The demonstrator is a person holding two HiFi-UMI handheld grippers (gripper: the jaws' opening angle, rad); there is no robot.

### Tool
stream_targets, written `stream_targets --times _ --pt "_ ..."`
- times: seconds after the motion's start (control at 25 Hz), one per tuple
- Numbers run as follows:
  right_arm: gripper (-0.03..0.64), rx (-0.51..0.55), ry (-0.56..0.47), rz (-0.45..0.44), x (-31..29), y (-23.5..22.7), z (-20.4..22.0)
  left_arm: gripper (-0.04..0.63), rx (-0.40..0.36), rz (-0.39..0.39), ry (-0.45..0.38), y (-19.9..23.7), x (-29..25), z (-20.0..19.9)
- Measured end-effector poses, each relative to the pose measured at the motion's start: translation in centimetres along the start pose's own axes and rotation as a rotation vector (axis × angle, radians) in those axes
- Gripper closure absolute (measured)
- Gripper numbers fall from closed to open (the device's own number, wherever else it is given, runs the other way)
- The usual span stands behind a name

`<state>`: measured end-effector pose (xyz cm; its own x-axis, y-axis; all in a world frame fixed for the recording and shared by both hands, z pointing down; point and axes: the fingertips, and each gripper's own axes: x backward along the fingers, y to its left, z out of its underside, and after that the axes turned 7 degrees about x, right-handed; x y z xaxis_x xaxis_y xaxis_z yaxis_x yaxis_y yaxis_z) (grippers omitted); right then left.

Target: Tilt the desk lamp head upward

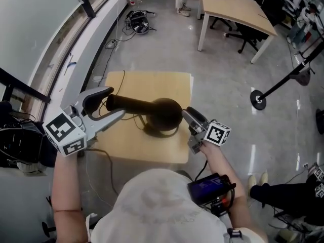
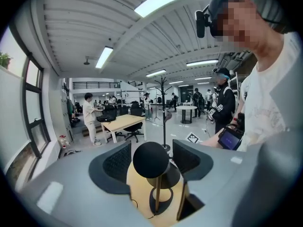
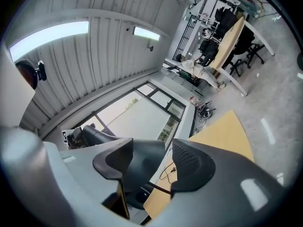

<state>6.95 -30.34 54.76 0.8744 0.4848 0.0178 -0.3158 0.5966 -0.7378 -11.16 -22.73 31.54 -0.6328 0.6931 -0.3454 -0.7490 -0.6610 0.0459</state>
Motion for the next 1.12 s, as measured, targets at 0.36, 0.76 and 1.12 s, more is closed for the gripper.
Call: stream_targets --times 0.36,0.76,1.12 --pt "0.342 -0.088 0.053 -0.052 -0.4 0.3 1.1 0.325 -0.087 0.092 0.143 -0.6 -0.4 0.5" --pt "0.357 -0.151 0.055 -0.107 -0.1 0.1 0.7 0.367 -0.121 0.152 0.261 -1.4 -0.9 0.8" --pt "0.368 -0.194 0.067 -0.125 -0.9 0.4 1.2 0.370 -0.164 0.174 0.364 -1.6 -1.1 1.1"
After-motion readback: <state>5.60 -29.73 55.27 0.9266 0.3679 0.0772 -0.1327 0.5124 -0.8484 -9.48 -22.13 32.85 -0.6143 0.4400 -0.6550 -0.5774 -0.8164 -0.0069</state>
